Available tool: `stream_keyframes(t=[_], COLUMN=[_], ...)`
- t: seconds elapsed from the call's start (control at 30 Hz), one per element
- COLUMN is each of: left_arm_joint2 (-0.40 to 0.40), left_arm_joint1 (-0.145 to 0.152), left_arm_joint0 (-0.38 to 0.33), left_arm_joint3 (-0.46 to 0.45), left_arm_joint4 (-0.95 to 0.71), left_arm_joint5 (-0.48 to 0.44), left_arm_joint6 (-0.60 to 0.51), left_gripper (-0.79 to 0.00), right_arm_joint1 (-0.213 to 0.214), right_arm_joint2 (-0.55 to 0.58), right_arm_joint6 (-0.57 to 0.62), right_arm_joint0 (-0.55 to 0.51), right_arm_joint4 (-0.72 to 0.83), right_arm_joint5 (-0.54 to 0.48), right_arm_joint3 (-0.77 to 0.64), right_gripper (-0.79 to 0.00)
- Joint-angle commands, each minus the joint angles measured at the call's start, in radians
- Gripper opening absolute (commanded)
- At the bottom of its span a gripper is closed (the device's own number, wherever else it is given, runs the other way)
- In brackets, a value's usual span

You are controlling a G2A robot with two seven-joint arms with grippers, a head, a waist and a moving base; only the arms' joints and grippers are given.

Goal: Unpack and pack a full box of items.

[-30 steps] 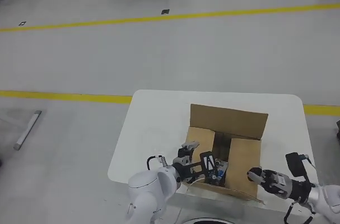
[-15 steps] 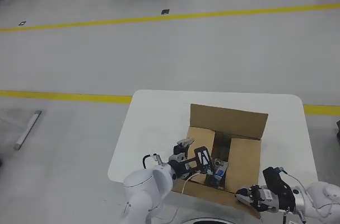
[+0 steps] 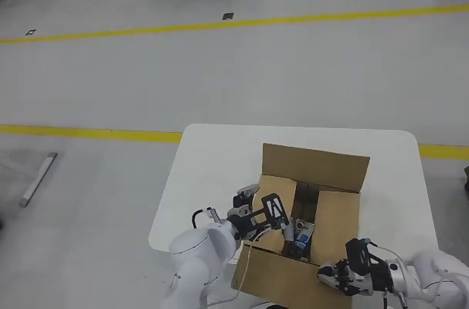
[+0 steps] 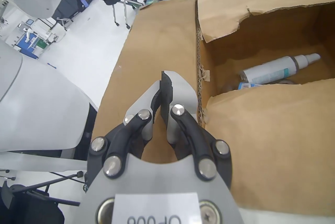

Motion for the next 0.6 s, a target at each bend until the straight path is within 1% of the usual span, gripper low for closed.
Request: stream_keyframes(t=[0.0,0.23,0.43,0.5,0.57], left_arm_joint2=[0.003,0.001,0.006,0.008,0.009], left_arm_joint1=[0.002,0.008,0.012,0.014,0.015], left_arm_joint0=[-0.002,-0.009,-0.013,-0.015,-0.017], left_arm_joint3=[0.006,0.017,0.018,0.017,0.017], left_arm_joint4=[0.002,-0.011,-0.018,-0.022,-0.027], left_arm_joint5=[0.006,0.025,0.037,0.04,0.043], left_arm_joint6=[0.001,0.003,0.0,0.0,0.0], left_gripper=[0.0,0.0,0.0,0.0,0.0], right_arm_joint1=[-0.002,-0.011,-0.018,-0.02,-0.021], right_arm_joint2=[-0.004,-0.021,-0.032,-0.019,0.014], right_arm_joint6=[0.002,-0.009,-0.032,-0.08,-0.161], right_arm_joint0=[0.004,0.013,0.023,0.023,0.01], right_arm_joint4=[-0.02,-0.077,-0.076,-0.05,-0.024], right_arm_joint5=[0.012,0.039,0.042,0.037,0.036], right_arm_joint3=[0.001,0.001,0.015,0.015,0.012], right_gripper=[-0.785,-0.785,-0.785,-0.785,-0.785])
